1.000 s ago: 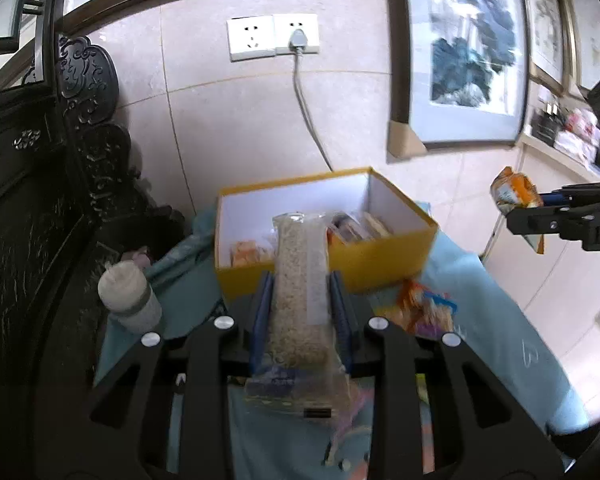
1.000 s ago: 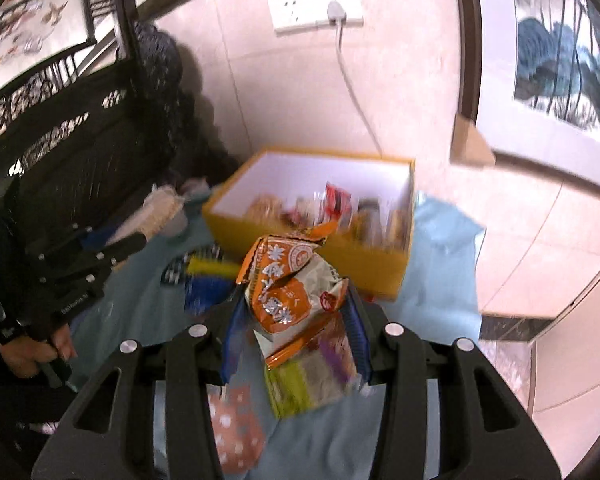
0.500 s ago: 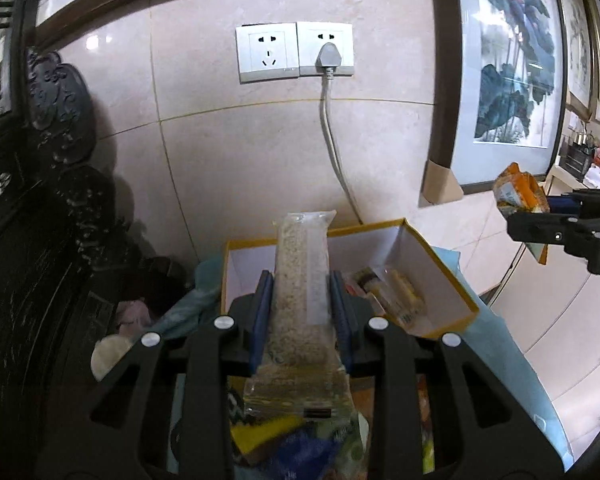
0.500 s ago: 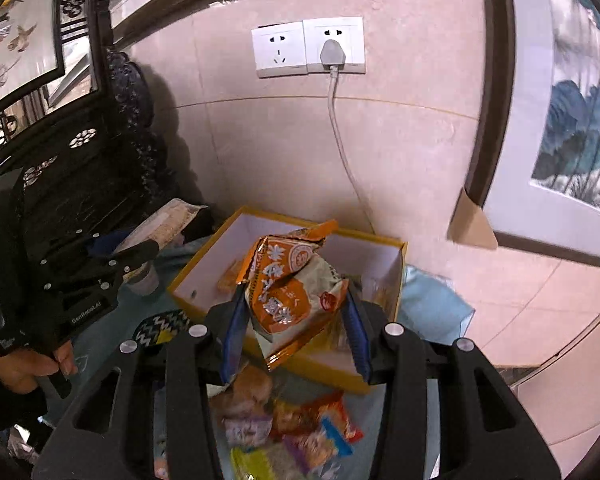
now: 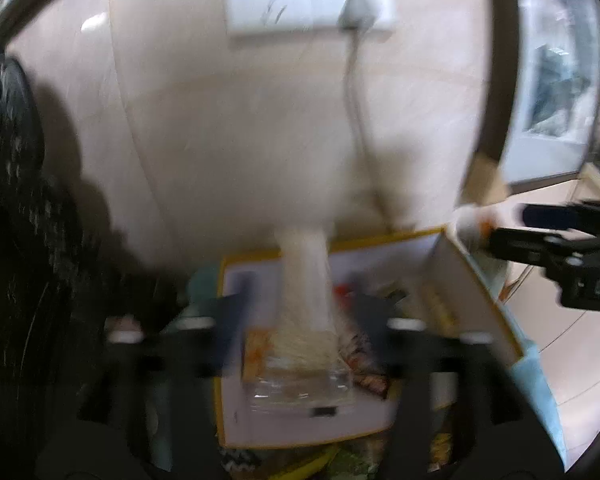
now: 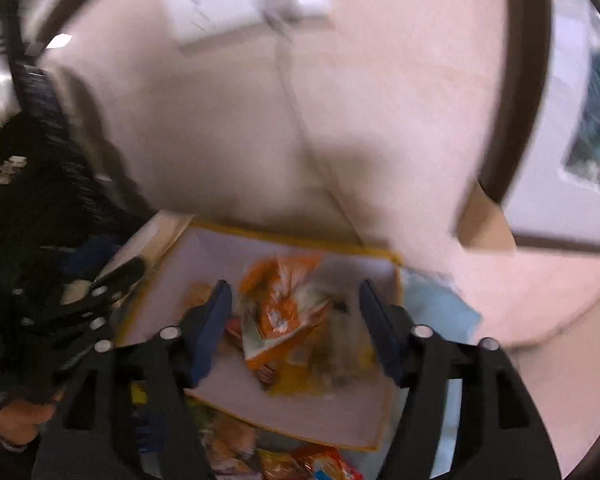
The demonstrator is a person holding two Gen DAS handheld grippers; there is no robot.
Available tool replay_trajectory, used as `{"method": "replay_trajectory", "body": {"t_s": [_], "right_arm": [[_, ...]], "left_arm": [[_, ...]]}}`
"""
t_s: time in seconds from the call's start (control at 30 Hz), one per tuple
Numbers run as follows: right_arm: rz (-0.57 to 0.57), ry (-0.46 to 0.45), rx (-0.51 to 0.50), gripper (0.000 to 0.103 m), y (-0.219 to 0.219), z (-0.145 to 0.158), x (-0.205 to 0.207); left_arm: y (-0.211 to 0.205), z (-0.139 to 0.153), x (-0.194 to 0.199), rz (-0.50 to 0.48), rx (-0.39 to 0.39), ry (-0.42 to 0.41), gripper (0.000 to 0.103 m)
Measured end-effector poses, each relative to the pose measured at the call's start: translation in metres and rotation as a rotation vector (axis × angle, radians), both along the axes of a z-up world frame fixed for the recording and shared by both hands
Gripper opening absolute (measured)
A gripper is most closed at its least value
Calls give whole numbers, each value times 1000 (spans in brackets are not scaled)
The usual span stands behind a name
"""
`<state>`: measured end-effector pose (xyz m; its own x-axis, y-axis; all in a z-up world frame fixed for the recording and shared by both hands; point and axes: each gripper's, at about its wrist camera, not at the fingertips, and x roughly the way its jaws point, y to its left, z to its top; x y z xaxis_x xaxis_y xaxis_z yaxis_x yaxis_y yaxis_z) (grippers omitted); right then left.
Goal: Organize snacks
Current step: 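Lift both packs over the yellow box and release them inside, then grasp the pink cracker bag with the left tool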
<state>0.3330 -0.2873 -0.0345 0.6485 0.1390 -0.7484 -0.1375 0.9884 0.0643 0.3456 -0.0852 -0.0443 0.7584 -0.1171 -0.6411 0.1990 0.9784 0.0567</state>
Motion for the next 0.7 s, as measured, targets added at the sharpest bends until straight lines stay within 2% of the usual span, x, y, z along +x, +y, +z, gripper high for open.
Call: {"method": "replay_trajectory", "body": {"t_s": [0.03, 0.13, 0.17, 0.3, 0.43, 0.5, 0.63, 0.7], "right_arm": [[-13, 10, 4, 67, -6, -7, -2], [-10, 23, 9, 67, -16, -21, -15], [-11, 41, 2, 67, -21, -30, -23], [-20, 100, 14, 67, -36, -65, -62], [-7, 186, 15, 67, -36, -108, -110], [2, 237, 19, 67, -31, -131, -135], [36, 287, 0, 67, -16, -165, -184], [51, 296, -12, 67, -8, -180, -203]], "left_arm": [[4, -6, 0, 31, 4, 3, 75], [12, -22, -13, 39, 21, 23, 77], [15, -29, -24, 38, 43, 24, 78], [26, -50, -62, 29, 47, 30, 84], [43, -80, -112, 35, -55, 97, 84], [48, -96, -141, 23, -82, 117, 84], [50, -128, -185, -17, -98, 156, 84], [46, -144, -200, -43, -54, 178, 84]]}}
